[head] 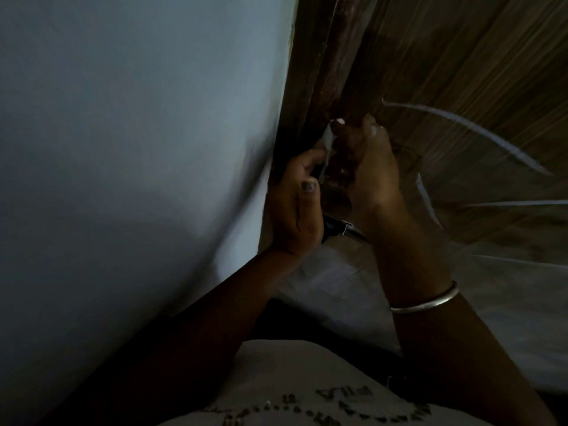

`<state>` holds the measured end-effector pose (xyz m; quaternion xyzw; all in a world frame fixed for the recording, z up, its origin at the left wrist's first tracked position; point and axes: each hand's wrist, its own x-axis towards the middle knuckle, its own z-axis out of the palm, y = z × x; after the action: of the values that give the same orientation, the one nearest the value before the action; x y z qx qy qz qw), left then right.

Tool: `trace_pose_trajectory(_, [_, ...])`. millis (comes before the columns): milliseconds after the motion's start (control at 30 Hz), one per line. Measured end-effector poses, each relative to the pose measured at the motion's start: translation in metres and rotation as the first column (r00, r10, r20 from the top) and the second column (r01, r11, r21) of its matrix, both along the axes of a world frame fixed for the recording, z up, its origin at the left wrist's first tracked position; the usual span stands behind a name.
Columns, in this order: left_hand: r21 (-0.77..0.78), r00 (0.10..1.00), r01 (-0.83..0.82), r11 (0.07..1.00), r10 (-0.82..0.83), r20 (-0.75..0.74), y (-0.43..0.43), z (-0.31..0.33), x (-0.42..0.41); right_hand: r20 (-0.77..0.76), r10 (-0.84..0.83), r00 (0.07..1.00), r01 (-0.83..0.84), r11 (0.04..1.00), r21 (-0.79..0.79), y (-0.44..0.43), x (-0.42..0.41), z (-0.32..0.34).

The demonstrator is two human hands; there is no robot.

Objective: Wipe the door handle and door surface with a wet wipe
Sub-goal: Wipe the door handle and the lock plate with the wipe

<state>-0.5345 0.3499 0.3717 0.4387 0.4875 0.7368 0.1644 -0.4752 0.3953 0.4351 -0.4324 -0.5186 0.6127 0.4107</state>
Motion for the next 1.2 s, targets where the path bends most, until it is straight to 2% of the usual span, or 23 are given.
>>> trace_pose_trajectory(100, [-0.04, 0.989, 0.129, 0.991, -0.126, 0.084, -0.002, -0.005, 0.006, -0.005, 0.087, 0.996, -0.087, 0.995, -0.042, -0.002, 0.002, -0.003])
trace_pose_trajectory(200, [-0.17, 0.969, 0.231, 0.958, -0.212, 0.124, 0.0, -0.006, 0.001, -0.046, 0.177, 0.983, -0.182, 0.974, -0.136, -0.001, 0.005, -0.009])
trace_pose_trajectory(300, [-0.196, 0.95, 0.299, 0.934, -0.271, 0.155, 0.003, -0.005, 0.0, 0.053, 0.307, 0.95, -0.29, 0.933, -0.212, 0.006, 0.018, -0.008])
trace_pose_trajectory(400, [-0.191, 0.926, 0.364, 0.912, -0.332, 0.179, 0.009, -0.004, -0.002, -0.006, 0.223, 0.975, -0.219, 0.952, -0.212, 0.015, 0.035, -0.002])
trace_pose_trajectory(500, [-0.299, 0.928, 0.366, 0.881, -0.322, 0.185, 0.017, 0.0, -0.007, -0.032, 0.075, 0.997, -0.079, 0.989, -0.128, 0.02, 0.052, 0.006])
trace_pose_trajectory(600, [-0.364, 0.94, 0.342, 0.866, -0.308, 0.149, 0.022, 0.003, -0.006, -0.037, 0.032, 0.999, -0.036, 0.994, -0.106, 0.019, 0.065, 0.009])
trace_pose_trajectory(700, [-0.278, 0.907, 0.418, 0.865, -0.415, 0.072, 0.021, 0.004, -0.005, 0.002, 0.035, 0.999, -0.034, 0.994, -0.099, 0.014, 0.069, 0.007])
trace_pose_trajectory(833, [-0.326, 0.923, 0.382, 0.865, -0.375, 0.086, 0.025, 0.004, -0.01, 0.049, 0.112, 0.993, -0.106, 0.988, -0.113, 0.006, 0.064, -0.001])
trace_pose_trajectory(1000, [-0.306, 0.915, 0.348, 0.886, -0.392, -0.094, 0.023, -0.008, -0.011, 0.117, 0.182, 0.976, -0.167, 0.978, -0.122, 0.002, 0.057, -0.005])
trace_pose_trajectory(1200, [-0.283, 0.948, 0.316, 0.906, -0.314, 0.053, 0.024, -0.026, -0.008, 0.164, 0.139, 0.977, -0.12, 0.986, -0.118, 0.001, 0.069, -0.011])
